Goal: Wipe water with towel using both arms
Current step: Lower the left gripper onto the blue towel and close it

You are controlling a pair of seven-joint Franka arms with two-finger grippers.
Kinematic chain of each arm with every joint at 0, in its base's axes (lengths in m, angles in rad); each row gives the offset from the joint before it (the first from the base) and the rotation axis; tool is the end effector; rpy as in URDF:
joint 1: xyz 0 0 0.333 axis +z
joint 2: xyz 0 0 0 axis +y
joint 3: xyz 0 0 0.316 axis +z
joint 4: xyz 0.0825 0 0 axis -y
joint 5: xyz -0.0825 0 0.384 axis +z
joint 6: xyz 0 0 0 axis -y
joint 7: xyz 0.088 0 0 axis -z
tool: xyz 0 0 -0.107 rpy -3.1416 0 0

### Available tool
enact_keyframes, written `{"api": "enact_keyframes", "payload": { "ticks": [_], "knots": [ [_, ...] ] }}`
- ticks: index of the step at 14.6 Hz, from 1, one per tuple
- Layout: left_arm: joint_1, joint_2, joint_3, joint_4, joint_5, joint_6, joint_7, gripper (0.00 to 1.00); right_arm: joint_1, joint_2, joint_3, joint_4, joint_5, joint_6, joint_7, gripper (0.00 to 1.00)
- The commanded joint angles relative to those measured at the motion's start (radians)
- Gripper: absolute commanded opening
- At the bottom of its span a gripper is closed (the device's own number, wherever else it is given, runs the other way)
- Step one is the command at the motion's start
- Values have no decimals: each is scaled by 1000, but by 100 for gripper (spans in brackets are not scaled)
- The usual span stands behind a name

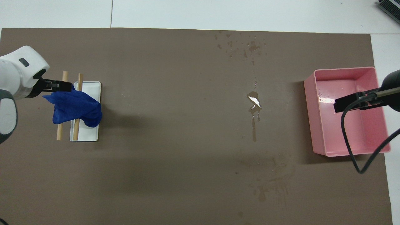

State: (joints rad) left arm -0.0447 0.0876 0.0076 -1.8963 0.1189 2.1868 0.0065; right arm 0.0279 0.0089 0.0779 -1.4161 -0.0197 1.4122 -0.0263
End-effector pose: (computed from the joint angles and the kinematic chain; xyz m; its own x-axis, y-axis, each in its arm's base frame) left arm 0.6022 -0.0181 0.4751 0.9741 -0.1114 0.1970 -0.0908 -0.9897 -0.1106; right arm 0.5371 0.0544 0.6776 0.9916 0.1286 -0.0132 0.1289 -0.9915 0.0185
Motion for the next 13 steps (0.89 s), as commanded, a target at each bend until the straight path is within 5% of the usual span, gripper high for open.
{"api": "enact_keyframes", "payload": {
  "ticks": [1, 5, 13],
  "knots": [
    [2, 32, 2, -10, 24, 62, -25, 100, -8, -26, 0, -38, 21, 22, -21, 100],
    [-9, 21, 3, -86, 63, 107, -45, 94, -8, -29, 0, -43, 21, 22, -24, 100],
    [-12, 6, 3, -109, 120, 93, -46, 49, -10, -29, 0, -41, 21, 24, -26, 100]
  ]
}}
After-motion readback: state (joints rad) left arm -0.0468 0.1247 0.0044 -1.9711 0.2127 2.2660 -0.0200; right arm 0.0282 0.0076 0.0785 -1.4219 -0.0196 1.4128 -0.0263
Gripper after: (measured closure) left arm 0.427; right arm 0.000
